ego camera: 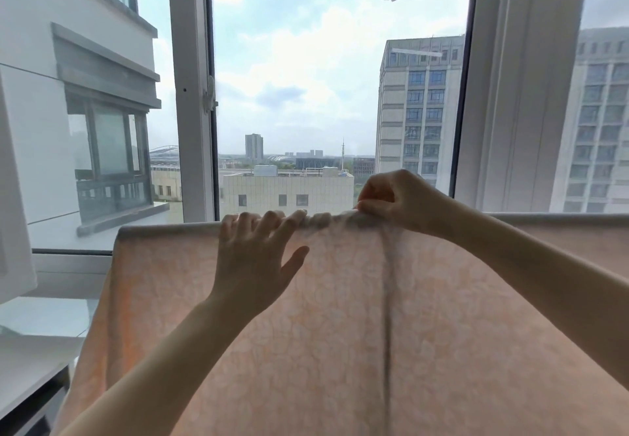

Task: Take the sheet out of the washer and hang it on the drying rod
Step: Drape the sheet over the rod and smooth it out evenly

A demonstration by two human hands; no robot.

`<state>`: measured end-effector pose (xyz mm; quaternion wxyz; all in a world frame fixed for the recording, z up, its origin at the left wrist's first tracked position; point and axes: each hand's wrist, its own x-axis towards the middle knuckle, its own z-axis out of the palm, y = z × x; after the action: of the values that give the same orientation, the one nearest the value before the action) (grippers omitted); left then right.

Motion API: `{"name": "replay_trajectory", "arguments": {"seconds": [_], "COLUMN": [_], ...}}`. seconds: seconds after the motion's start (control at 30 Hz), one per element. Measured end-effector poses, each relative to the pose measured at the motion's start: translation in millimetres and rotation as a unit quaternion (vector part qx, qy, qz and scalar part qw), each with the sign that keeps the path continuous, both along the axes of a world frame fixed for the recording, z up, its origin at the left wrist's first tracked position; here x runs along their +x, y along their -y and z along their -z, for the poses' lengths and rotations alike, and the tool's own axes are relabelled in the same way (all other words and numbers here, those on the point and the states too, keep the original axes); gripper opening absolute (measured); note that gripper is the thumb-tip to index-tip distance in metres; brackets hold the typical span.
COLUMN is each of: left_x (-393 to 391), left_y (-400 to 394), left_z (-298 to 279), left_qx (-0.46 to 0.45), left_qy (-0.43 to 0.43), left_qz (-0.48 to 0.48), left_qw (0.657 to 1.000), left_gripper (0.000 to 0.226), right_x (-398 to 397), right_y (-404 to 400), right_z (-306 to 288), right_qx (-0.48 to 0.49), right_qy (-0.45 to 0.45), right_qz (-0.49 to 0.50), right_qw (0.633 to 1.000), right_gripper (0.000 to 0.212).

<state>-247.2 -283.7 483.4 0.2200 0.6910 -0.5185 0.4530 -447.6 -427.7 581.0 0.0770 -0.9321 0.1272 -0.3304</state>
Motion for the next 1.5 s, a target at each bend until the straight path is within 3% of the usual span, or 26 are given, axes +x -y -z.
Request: {"name": "replay_trajectory", "arguments": {"seconds": [0.13,0.27,0.53,0.63,0.97,1.3,1.5], "left_x": [4,5,1,-4,-73,-108,-104], "left_y": [-1,-1,-3,-2,34,59,59], "left_z": [1,2,1,1,-2,-4,-1], "left_qx": [0.001,-0.004,-0.006,0.006,0.004,-0.002,0.001], "left_qy": [0.003,0.001,-0.008,-0.009,-0.049,-0.022,-0.009], "left_qz": [-0.001,-0.008,-0.012,-0.004,0.070,0.038,0.013], "left_qw": [1.000,1.000,1.000,1.000,0.996,0.999,1.000], "left_gripper": [0.051,0.051,0.051,0.051,0.062,0.060,0.064], "right_x": [-20,-31,-23,-33,-46,-57,-68], "right_y": [8,12,4,13,24,28,33], "right_z": [-3,-2,21,22,28,34,26], "right_qx": [0.007,-0.009,-0.159,-0.113,-0.083,-0.108,-0.050], "right_qy": [-0.032,-0.037,0.044,0.099,0.079,0.107,0.078], "right_qz": [0.016,0.019,0.074,0.102,0.100,0.072,0.043], "right_qw": [0.999,0.999,0.984,0.983,0.988,0.986,0.995], "right_gripper": [0.020,0.010,0.008,0.007,0.007,0.009,0.011]}}
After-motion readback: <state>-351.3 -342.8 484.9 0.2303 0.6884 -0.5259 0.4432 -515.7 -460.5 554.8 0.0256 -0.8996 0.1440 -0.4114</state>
